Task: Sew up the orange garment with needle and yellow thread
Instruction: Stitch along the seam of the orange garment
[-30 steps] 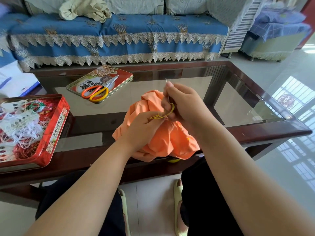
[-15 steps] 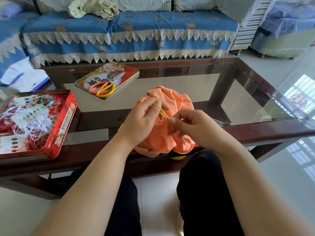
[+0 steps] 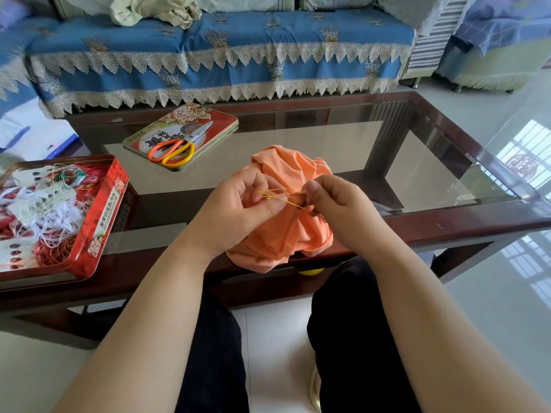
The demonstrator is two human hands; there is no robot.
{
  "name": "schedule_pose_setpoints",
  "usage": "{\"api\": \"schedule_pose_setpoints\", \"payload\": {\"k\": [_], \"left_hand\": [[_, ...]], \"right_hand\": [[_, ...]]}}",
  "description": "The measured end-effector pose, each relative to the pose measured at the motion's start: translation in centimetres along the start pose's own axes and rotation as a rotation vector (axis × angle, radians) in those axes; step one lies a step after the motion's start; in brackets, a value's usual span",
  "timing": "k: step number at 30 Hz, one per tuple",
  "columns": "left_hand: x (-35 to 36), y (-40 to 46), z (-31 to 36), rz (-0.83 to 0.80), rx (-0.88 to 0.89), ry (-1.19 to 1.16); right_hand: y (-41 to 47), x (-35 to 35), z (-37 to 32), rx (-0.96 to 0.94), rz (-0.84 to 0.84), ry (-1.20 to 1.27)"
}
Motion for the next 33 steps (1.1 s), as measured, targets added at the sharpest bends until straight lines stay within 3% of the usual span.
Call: {"api": "schedule_pose_setpoints", "payload": {"k": [6,14,23,33], "left_hand": [[-0.7,0.4,-0.8,0.038,-0.064,0.099],[-0.6,0.7,-1.1,0.184,-0.095,-0.011],[0.3,1.8,-0.8,0.173,-0.141,-0.183],[-0.6,1.5,-2.6,0.205,-0.282,-0.306]], "right_hand": [[-0.1,1.2,0.6,0.017,-0.257,0.033],[-1.0,3.5,0.2,-0.049,-0.508,-0.072],[-1.4,5.0,0.8,-0.041,-0.599,-0.217],[-1.1,3.5,0.2,-0.104,-0.453,-0.113]]}}
Point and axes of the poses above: each hand's wrist, its own y-axis towards the middle knuckle, its own x-axis out of the palm, z = x × y, the point moved 8 cm from there along y, towards the middle knuckle, and after that the axes turned 2 degrees about y, right-handed, at the moved point
